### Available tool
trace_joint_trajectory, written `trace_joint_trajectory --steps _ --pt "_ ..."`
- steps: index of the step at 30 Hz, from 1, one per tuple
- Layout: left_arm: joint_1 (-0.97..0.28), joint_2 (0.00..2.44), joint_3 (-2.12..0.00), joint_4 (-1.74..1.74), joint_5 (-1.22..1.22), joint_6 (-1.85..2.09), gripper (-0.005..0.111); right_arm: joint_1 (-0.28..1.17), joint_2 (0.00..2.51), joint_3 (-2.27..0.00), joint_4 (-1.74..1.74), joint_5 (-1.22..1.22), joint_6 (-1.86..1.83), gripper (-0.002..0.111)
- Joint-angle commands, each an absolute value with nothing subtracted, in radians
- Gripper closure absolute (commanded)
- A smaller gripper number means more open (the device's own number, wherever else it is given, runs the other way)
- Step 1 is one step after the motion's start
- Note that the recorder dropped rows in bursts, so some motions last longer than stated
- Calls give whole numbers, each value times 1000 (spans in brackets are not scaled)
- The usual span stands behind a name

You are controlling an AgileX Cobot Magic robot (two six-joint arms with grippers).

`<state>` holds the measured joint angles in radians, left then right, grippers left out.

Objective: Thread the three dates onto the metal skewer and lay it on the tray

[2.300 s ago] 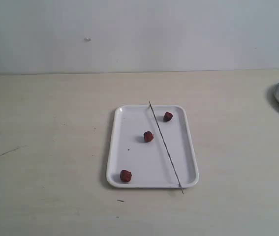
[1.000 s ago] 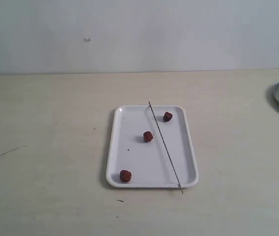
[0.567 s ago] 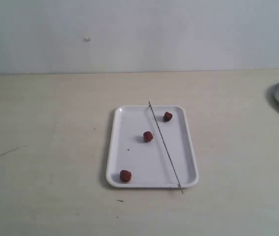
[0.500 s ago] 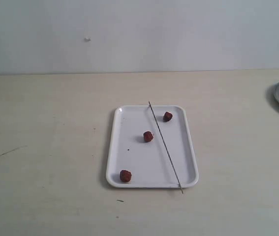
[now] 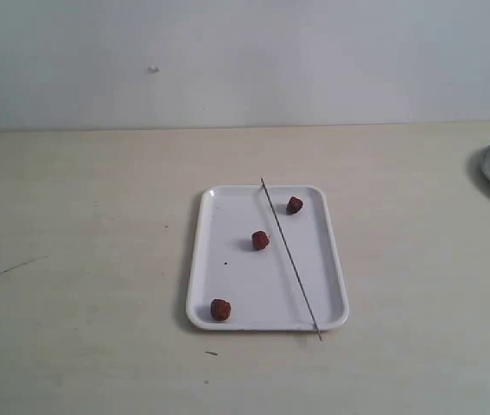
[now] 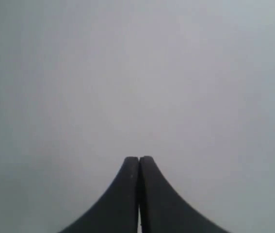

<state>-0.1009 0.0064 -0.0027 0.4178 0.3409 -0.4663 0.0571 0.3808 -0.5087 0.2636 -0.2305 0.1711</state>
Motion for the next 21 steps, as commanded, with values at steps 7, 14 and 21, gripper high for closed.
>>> trace_joint_trajectory --steps 7,14,21 --pt "-99 0 0 416 335 -469 107 59 1194 -1137 207 860 -66 108" --pt "-99 0 0 416 335 -471 107 221 1616 -1167 134 996 -90 108" --pt "-99 0 0 416 335 -471 107 366 1936 -1355 79 956 -77 108"
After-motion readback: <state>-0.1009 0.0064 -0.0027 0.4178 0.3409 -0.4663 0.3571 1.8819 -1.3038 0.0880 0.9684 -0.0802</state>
